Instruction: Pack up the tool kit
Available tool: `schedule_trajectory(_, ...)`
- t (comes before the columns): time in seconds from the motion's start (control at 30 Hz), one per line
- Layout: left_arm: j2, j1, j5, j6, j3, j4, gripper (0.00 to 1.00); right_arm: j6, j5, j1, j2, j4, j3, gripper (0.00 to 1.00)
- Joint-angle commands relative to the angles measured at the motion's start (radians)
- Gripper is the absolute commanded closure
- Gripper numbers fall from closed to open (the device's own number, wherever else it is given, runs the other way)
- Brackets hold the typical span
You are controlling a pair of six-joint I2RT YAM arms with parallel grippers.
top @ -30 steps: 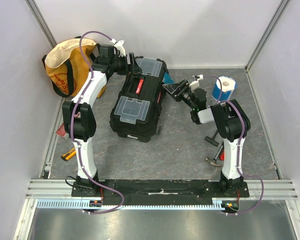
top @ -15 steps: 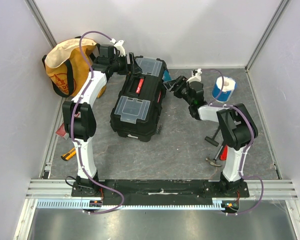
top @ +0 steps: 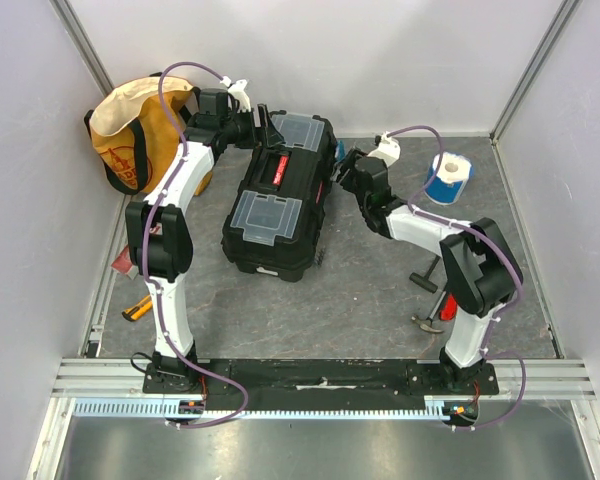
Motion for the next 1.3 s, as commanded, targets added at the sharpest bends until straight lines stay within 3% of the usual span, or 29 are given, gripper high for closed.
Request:
schedule_trajectory(0.0, 0.116, -0.078, 0.047, -0.006, -0.074, -0.322, 0.28, 0.014, 0.217, -0.034, -0.08, -0.129, 0.021, 0.32)
schedule_trajectory(0.27, 0.053, -0.077, 0.024, -0.022, -0.011, -0.324, 0.26, 0.051, 0.155, -0.063, -0.17, -0.235, 0.002, 0.26)
schedule_trajectory(0.47, -0.046, -0.074, -0.005, -0.029, 0.05, -0.322, 0.2, 0.023, 0.049, -0.061, -0.273, -0.343, 0.045, 0.13)
schedule_trajectory(0.63, -0.167, -0.063, -0.166, -0.075, 0.0, -0.293, 0.19, -0.014, -0.147, -0.054, -0.266, -0.402, 0.157, 0.06)
schedule_trajectory(0.77, -0.328, -0.005, -0.229, -0.179, -0.24, -0.142, 0.2, -0.009, -0.313, -0.041, -0.237, -0.416, 0.226, 0.12)
schedule_trajectory(0.97, -0.479, 0.09, -0.188, -0.281, -0.534, -0.005, 0.21, -0.058, -0.454, 0.047, -0.174, -0.456, 0.336, 0.16)
schedule_trajectory(1.07, -0.497, 0.107, -0.134, -0.298, -0.621, 0.034, 0.21, -0.04, -0.478, 0.092, -0.128, -0.488, 0.382, 0.23)
schedule_trajectory(1.17, -0.507, 0.109, 0.014, -0.296, -0.695, 0.113, 0.25, -0.009, -0.482, 0.127, -0.091, -0.511, 0.424, 0.34)
schedule_trajectory(1.27, -0.481, 0.101, 0.243, -0.26, -0.708, 0.172, 0.5, 0.009, -0.441, 0.157, -0.059, -0.573, 0.484, 0.38)
